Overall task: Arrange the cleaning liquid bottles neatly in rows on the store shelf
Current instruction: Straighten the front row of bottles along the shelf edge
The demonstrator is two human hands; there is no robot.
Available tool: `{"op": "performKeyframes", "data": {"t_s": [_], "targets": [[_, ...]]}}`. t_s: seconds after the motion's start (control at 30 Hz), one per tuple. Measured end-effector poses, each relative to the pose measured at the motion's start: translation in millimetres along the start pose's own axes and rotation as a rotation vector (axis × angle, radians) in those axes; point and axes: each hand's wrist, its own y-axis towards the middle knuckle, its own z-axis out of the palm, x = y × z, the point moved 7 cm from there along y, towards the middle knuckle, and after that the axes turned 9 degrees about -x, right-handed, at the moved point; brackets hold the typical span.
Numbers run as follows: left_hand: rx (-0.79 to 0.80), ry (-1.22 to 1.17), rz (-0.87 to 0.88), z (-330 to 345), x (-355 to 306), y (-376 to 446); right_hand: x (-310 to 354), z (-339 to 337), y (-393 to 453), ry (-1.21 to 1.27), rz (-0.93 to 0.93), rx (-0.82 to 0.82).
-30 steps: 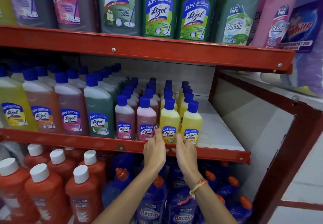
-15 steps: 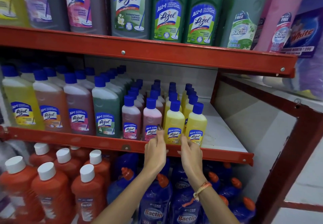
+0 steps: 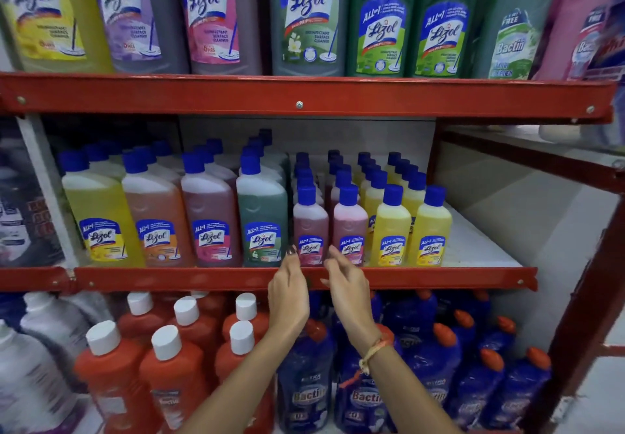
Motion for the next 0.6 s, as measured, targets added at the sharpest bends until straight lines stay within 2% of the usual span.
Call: {"op": "performKeyframes", "data": {"t_s": [0.27, 0.33, 0.4, 0.5, 0.6], "targets": [[0.143, -0.058, -0.059, -0.2, 14.6, 7.9, -7.1, 13.4, -2.0, -0.011, 0.037, -0.017], [0.115, -0.061, -0.019, -9.1, 12.9, 8.5, -3.9, 11.6, -7.2, -0.022, 0.018, -0.076], [0.009, -0.067, 0.056, -29.8, 11.1, 10.5, 1.9, 15.3, -16.6, 0.002, -0.031, -0.121], [-0.131, -0.060, 0.140, -62.0, 9.4, 16.6, 7.0, 39.8, -25.4, -0.012, -0.068, -0.036], [-0.084, -0.034, 0.085, -73.8, 16.2, 31.9, 5.1, 70.0, -24.3, -0.036, -0.026, 0.074]]}}
